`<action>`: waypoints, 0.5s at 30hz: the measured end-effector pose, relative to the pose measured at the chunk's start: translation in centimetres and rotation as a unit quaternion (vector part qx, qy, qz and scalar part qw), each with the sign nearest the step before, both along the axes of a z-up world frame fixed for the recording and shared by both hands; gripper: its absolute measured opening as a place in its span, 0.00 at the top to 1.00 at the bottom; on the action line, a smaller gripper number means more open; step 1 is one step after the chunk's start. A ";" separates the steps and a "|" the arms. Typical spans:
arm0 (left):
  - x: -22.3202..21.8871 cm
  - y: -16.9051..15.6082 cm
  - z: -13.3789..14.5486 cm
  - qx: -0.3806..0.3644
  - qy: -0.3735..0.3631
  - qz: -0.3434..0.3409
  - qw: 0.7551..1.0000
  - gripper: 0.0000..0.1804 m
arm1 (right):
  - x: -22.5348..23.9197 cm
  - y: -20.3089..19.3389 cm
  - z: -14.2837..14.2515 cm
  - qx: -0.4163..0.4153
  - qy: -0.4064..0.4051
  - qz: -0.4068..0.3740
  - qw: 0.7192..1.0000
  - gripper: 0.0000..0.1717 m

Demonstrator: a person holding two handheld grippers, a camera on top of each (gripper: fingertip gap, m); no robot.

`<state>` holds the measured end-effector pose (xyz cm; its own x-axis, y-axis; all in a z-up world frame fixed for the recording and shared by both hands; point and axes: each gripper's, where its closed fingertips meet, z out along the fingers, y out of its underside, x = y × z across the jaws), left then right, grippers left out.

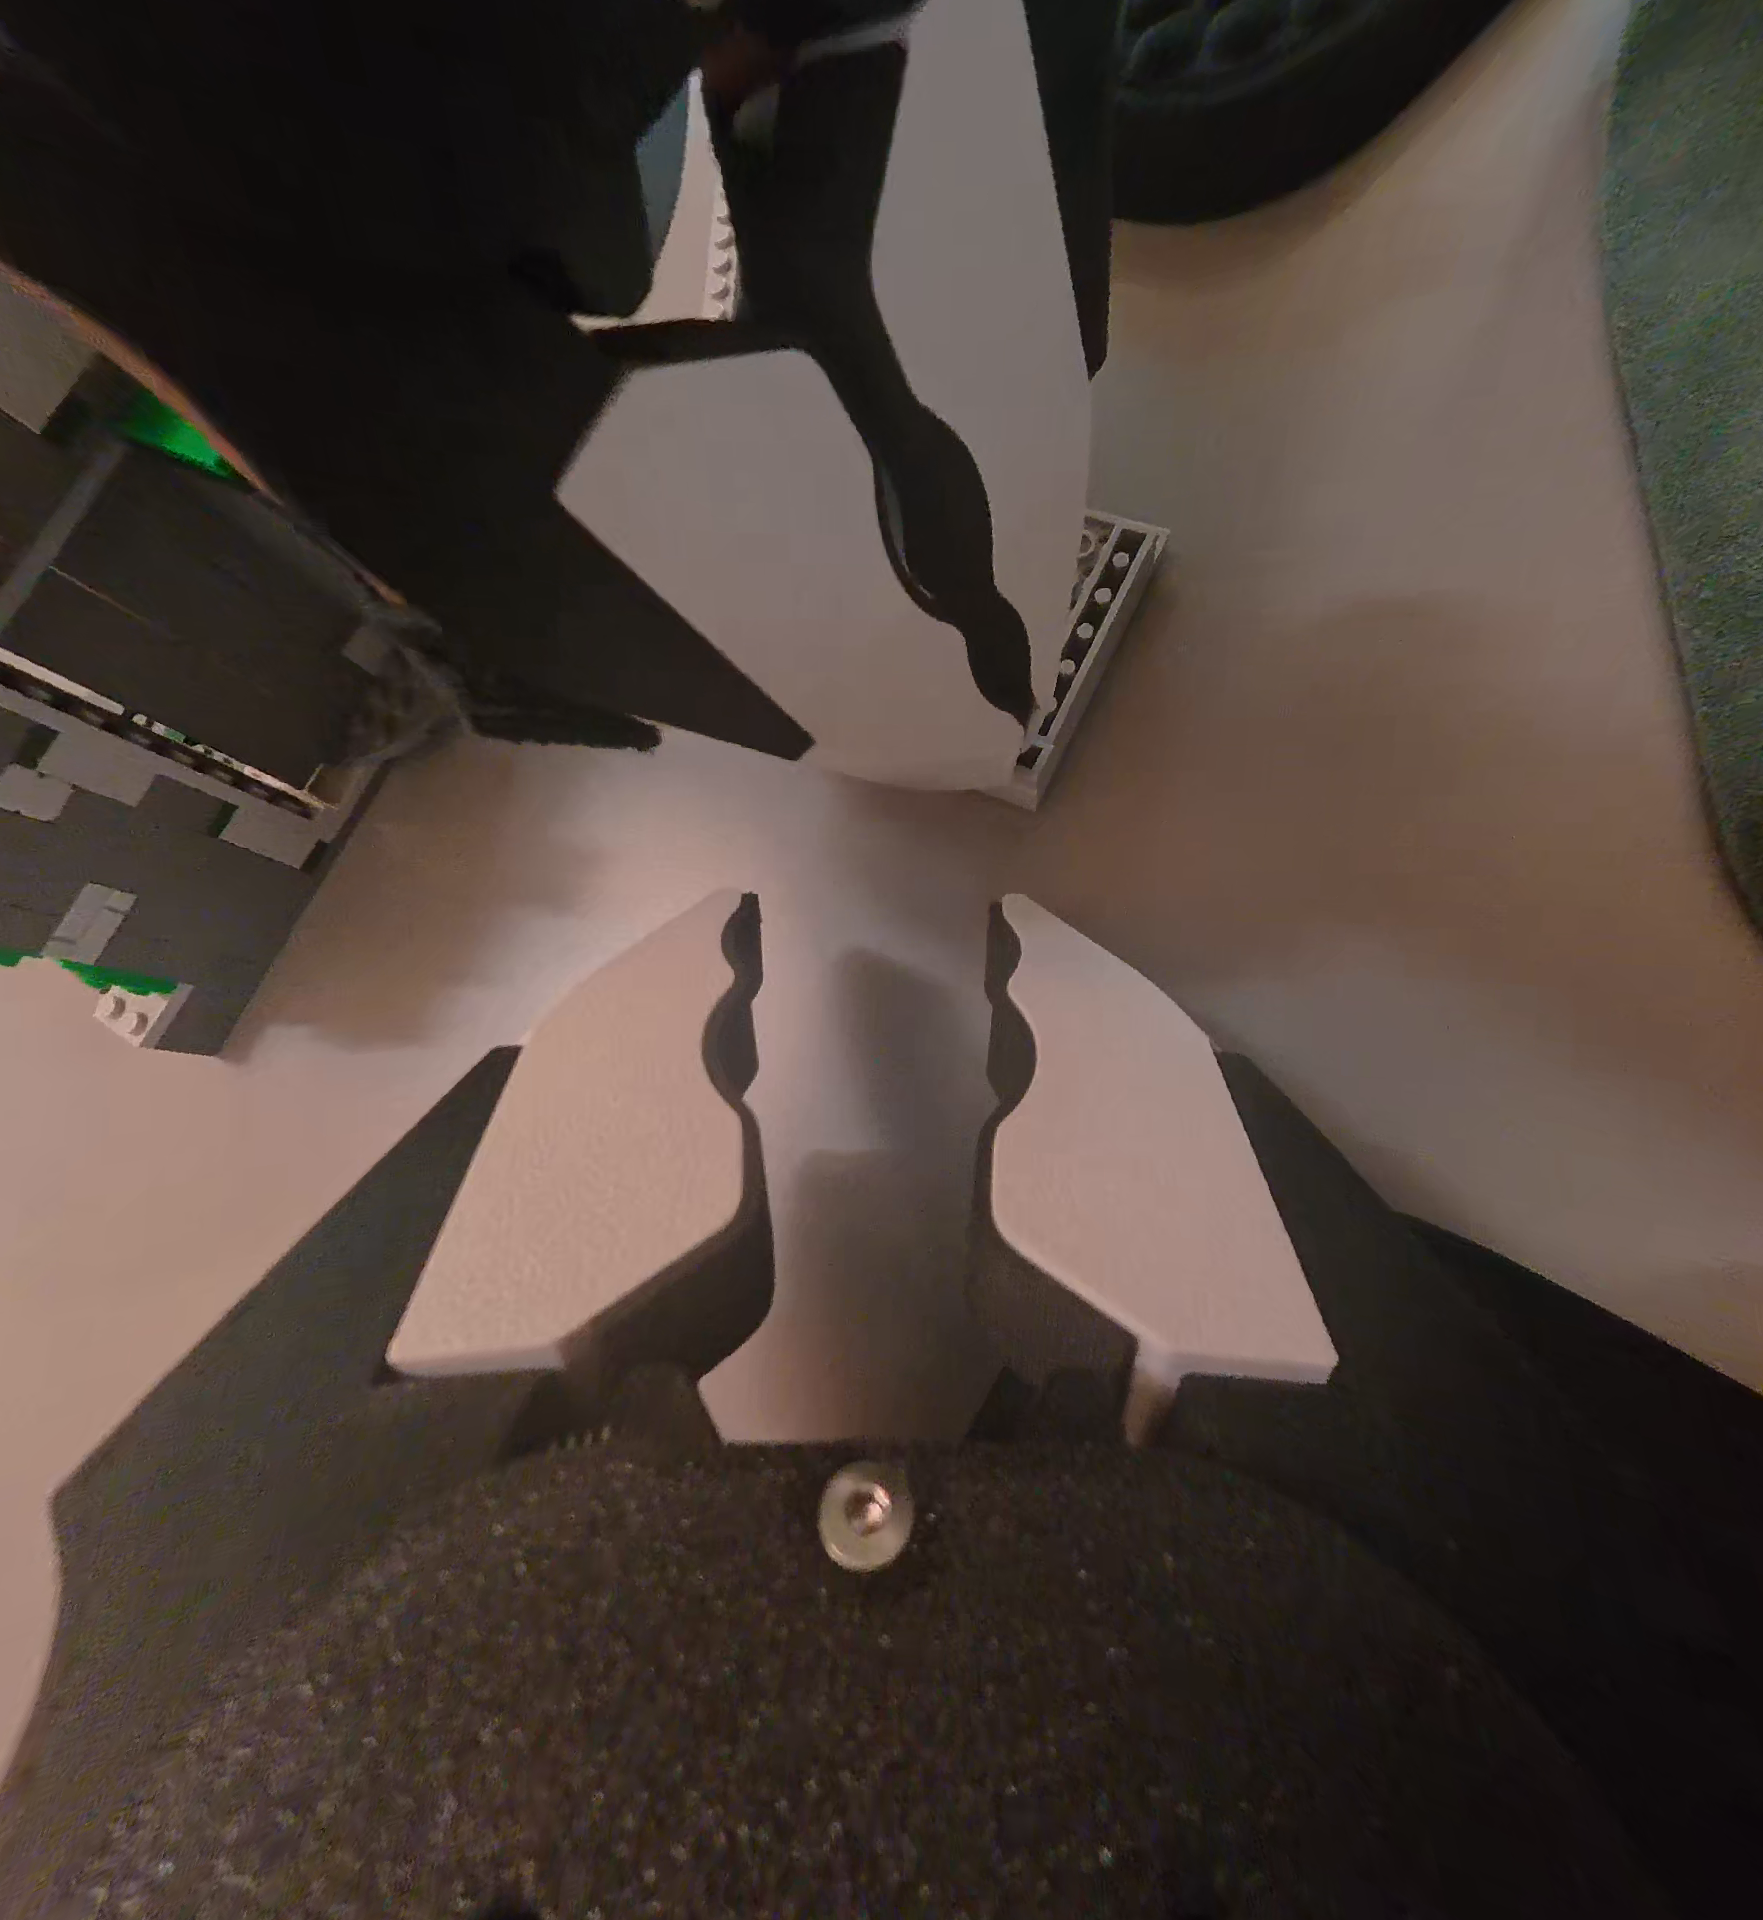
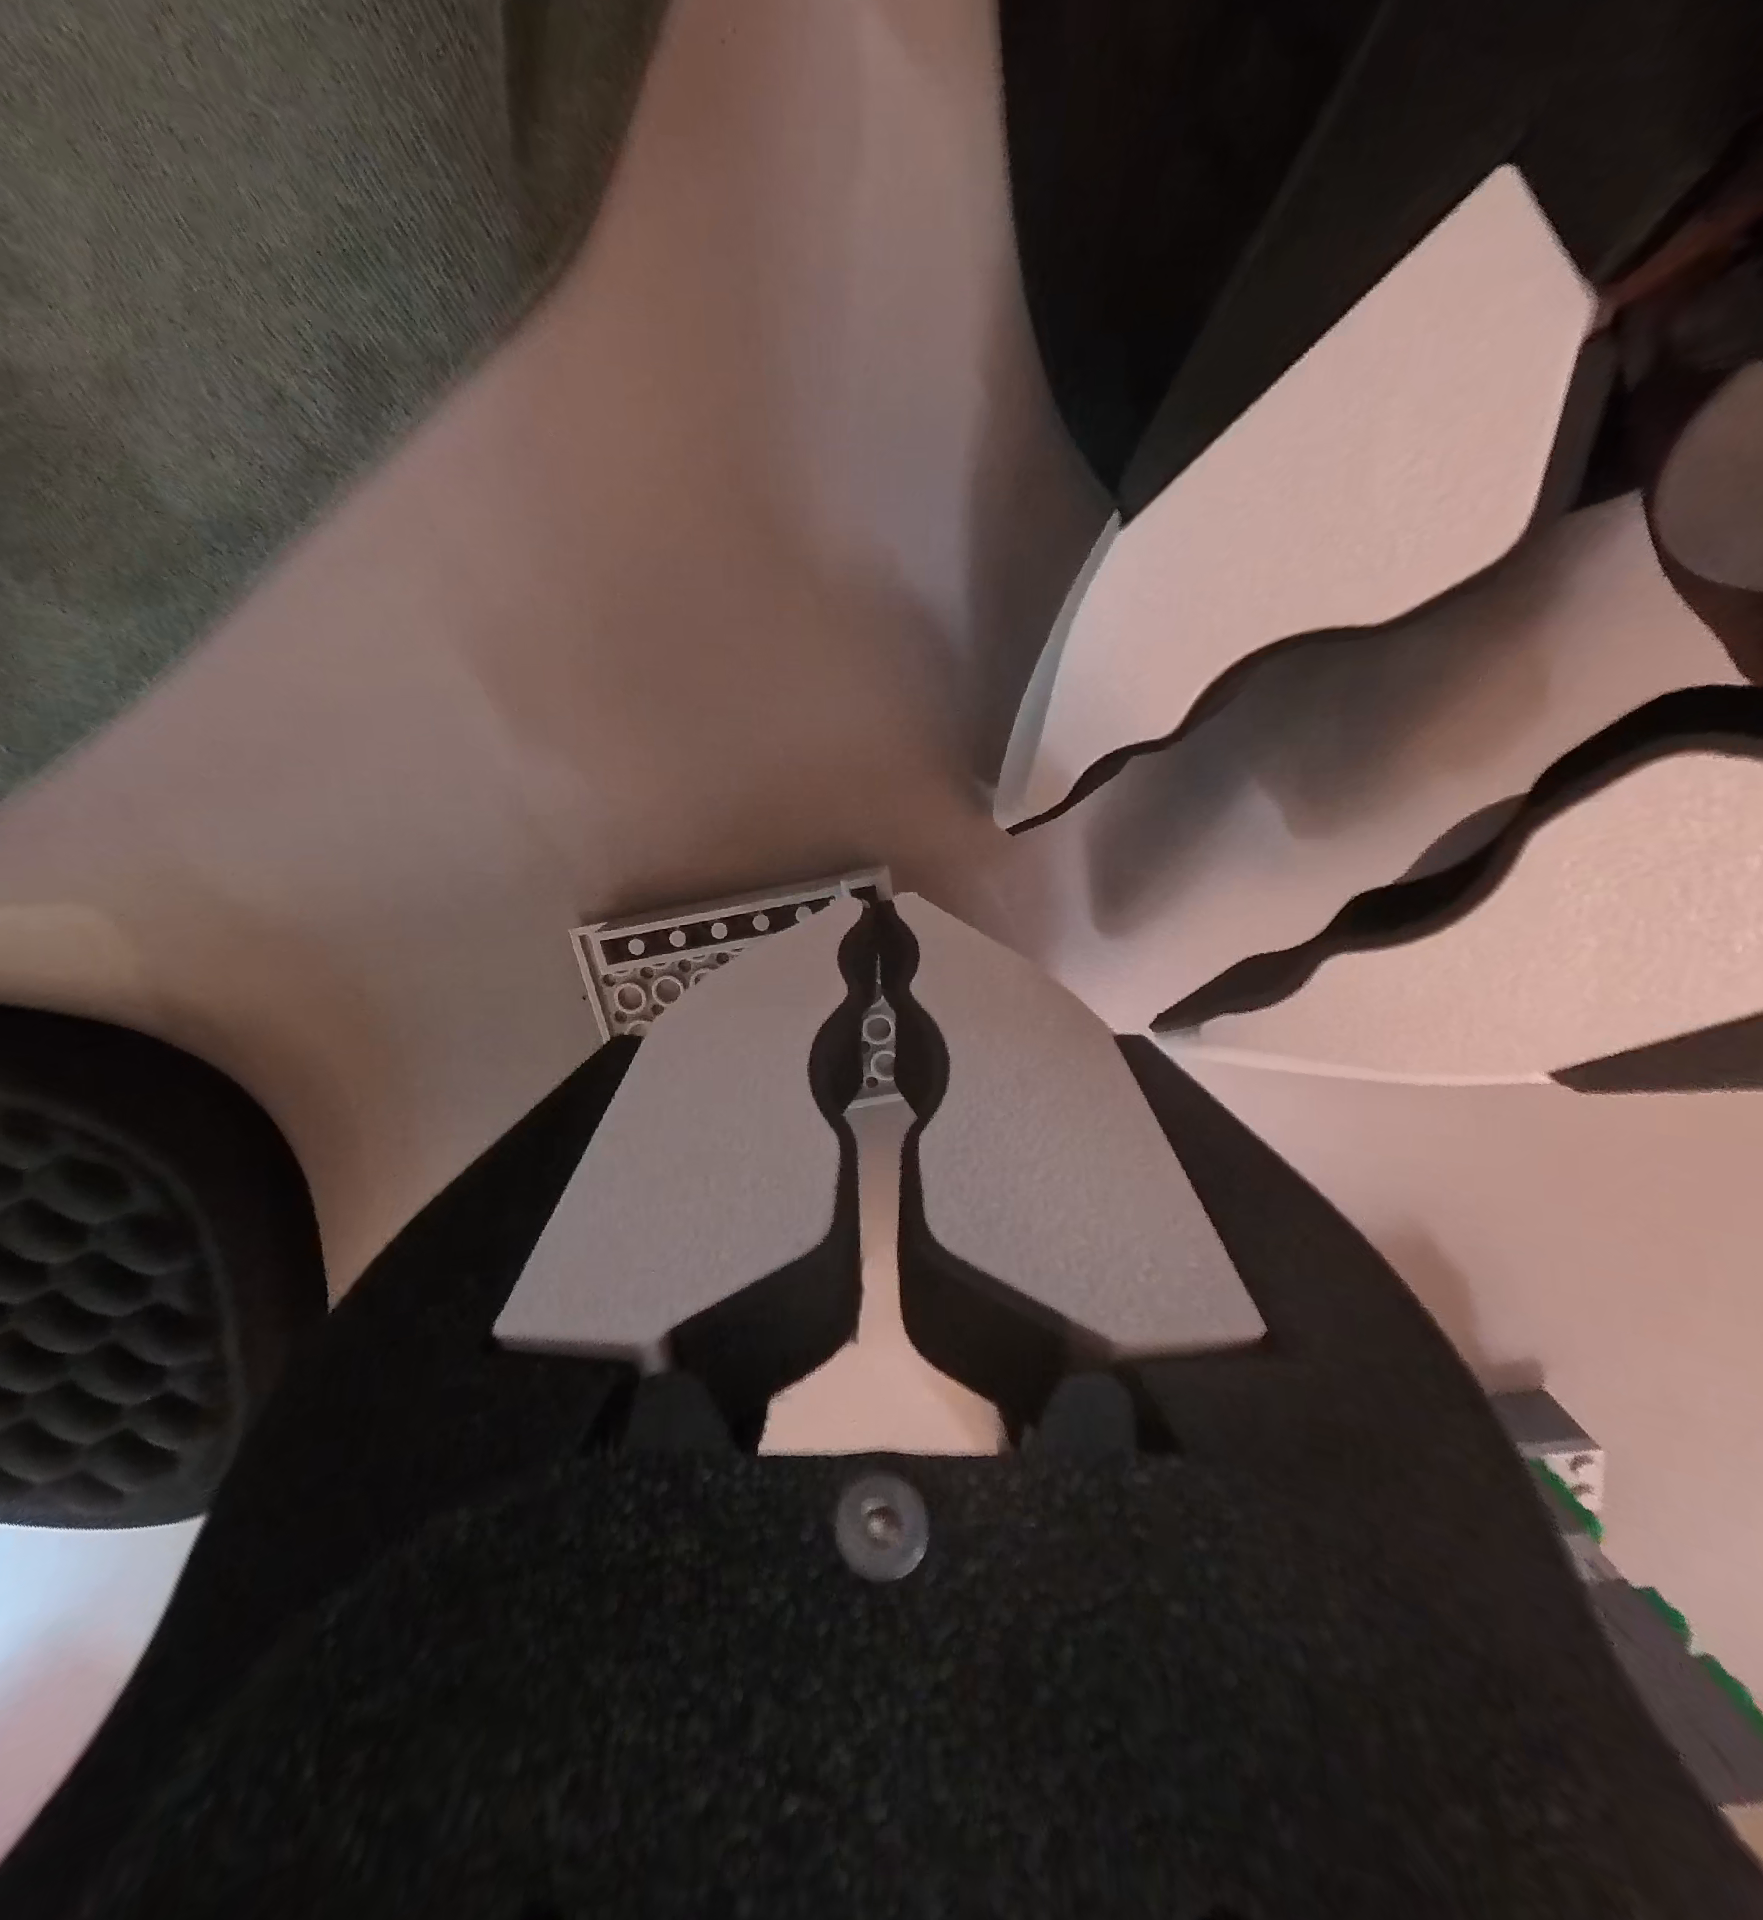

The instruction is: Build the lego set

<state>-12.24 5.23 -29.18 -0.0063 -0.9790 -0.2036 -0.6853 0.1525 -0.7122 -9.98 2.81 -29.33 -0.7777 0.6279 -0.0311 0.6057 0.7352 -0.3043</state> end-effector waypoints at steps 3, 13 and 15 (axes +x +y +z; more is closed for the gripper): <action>0.0 0.0 0.0 0.000 0.001 0.000 1.000 0.77 | 0.0 0.0 0.0 0.015 -0.004 0.005 1.000 1.00; 0.0 -0.1 -0.1 0.003 0.004 -0.001 1.000 0.77 | 0.0 0.0 0.0 0.055 -0.010 0.018 0.998 1.00; 0.0 -0.1 -0.1 0.003 0.005 -0.002 1.000 0.77 | -0.1 0.0 0.0 0.057 -0.008 0.016 0.998 1.00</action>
<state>-12.26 5.13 -29.29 -0.0113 -0.9776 -0.2101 -0.6912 0.1595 -0.7049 -10.04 2.85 -29.35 -0.7970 0.6035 0.0262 0.5861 0.7831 -0.2079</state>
